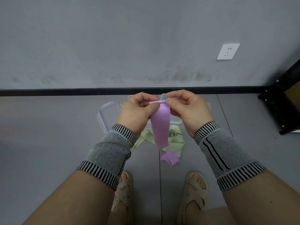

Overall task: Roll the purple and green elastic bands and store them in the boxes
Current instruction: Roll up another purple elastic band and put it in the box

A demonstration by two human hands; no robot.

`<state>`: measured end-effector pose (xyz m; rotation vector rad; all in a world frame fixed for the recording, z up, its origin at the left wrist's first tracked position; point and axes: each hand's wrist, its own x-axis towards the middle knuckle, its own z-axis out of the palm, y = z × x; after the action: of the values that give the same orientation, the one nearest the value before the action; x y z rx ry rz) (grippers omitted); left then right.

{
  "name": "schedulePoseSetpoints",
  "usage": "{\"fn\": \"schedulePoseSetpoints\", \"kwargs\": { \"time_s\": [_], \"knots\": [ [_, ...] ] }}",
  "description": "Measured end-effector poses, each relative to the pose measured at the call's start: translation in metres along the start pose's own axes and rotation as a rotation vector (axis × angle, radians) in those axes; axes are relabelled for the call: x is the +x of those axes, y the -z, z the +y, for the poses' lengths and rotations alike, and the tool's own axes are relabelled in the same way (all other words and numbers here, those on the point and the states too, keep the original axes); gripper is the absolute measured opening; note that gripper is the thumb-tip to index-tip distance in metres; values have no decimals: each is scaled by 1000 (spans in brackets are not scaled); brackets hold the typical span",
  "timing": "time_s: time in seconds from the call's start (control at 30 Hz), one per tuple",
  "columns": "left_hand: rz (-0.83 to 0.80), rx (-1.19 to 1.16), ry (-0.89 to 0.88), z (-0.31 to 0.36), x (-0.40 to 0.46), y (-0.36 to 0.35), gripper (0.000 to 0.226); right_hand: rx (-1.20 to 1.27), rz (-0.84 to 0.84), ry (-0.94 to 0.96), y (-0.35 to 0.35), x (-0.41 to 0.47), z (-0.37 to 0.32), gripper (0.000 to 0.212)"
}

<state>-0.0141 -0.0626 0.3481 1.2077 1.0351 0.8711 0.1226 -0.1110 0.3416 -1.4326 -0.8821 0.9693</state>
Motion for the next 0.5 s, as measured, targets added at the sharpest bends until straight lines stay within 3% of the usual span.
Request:
{"fn": "schedulePoseSetpoints", "kwargs": {
  "time_s": [0.13, 0.5],
  "knots": [
    [-9, 18, -2, 0, 0, 0, 16, -94, -2, 34, -2, -1, -1, 14],
    [-42, -128, 103, 4, 0, 1, 11, -49, 19, 50, 0, 1, 0, 21]
  ]
}}
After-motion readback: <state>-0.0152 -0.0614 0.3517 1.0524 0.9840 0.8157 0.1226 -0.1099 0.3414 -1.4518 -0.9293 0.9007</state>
